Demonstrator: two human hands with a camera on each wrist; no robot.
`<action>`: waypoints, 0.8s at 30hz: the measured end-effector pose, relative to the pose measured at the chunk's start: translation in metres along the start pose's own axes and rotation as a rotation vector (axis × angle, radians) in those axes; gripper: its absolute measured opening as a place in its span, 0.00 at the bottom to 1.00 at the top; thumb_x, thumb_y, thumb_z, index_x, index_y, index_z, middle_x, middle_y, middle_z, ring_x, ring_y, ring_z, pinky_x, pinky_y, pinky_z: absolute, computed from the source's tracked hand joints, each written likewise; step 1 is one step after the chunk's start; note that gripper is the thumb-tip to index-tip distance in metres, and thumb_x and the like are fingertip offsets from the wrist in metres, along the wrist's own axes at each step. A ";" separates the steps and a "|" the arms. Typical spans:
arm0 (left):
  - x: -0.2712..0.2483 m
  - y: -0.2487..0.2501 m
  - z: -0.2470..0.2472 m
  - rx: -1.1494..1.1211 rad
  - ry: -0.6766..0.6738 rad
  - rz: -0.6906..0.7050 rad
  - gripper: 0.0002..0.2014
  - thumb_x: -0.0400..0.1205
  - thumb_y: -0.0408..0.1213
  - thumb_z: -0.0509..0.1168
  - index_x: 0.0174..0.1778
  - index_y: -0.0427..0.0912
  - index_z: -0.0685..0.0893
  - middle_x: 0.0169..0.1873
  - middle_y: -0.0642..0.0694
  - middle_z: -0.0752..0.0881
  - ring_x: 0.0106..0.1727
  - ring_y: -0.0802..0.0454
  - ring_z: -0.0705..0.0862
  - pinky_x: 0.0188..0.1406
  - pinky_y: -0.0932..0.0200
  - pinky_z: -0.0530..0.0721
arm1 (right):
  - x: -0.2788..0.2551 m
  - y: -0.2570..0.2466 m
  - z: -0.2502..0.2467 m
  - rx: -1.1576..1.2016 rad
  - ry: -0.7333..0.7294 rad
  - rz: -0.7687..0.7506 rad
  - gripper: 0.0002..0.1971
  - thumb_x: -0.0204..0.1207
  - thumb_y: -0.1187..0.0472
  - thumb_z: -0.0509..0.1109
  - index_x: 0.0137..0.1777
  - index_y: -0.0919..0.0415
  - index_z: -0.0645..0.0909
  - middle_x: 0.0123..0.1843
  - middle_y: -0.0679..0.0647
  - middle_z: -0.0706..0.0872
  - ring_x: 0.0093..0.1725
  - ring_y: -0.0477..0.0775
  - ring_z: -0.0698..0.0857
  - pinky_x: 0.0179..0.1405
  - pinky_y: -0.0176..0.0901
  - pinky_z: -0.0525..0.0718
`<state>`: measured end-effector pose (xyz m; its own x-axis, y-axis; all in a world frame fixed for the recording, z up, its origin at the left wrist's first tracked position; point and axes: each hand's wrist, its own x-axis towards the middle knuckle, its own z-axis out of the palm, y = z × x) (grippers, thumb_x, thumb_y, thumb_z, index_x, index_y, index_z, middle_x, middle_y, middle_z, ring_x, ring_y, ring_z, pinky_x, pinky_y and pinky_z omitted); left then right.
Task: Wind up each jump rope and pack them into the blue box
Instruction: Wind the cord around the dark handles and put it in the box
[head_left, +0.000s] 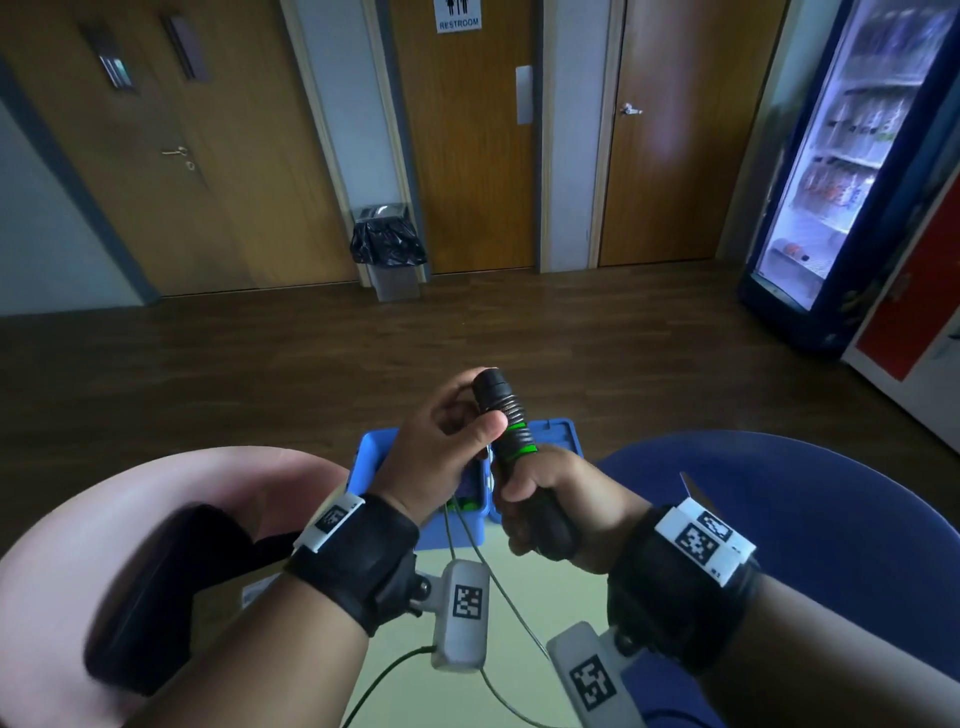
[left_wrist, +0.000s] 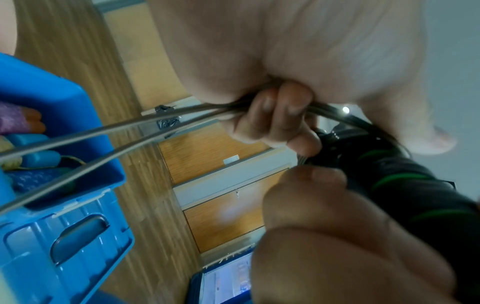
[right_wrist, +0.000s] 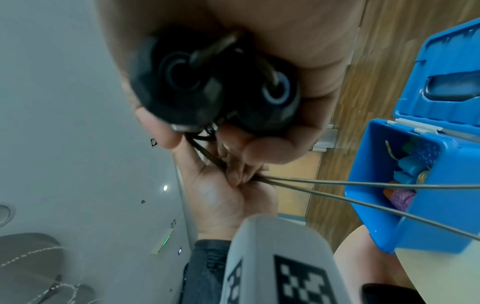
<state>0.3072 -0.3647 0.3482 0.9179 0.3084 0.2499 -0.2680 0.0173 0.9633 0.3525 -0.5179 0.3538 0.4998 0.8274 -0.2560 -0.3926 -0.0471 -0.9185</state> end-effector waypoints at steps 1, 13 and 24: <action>-0.001 -0.001 0.000 -0.009 0.001 -0.005 0.29 0.67 0.47 0.76 0.64 0.46 0.82 0.47 0.44 0.87 0.50 0.50 0.85 0.53 0.55 0.85 | -0.001 0.002 0.001 0.041 -0.024 0.009 0.11 0.53 0.62 0.69 0.34 0.62 0.72 0.29 0.58 0.73 0.26 0.56 0.74 0.29 0.44 0.72; -0.013 0.010 0.006 0.121 -0.014 -0.078 0.10 0.81 0.38 0.71 0.57 0.49 0.81 0.36 0.52 0.85 0.22 0.62 0.80 0.23 0.68 0.78 | -0.006 0.007 0.000 0.491 -0.550 0.030 0.18 0.62 0.55 0.68 0.51 0.62 0.73 0.34 0.55 0.76 0.30 0.55 0.80 0.38 0.48 0.82; -0.008 0.008 0.012 0.273 0.320 -0.064 0.19 0.71 0.45 0.82 0.54 0.47 0.84 0.44 0.52 0.92 0.47 0.58 0.91 0.48 0.60 0.88 | -0.006 -0.009 0.007 -0.477 0.189 -0.090 0.19 0.67 0.56 0.83 0.53 0.60 0.79 0.34 0.54 0.87 0.26 0.51 0.84 0.22 0.40 0.77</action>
<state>0.3011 -0.3780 0.3550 0.7815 0.5952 0.1871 -0.0864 -0.1937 0.9773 0.3476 -0.5185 0.3655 0.6632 0.7266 -0.1795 0.0316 -0.2668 -0.9632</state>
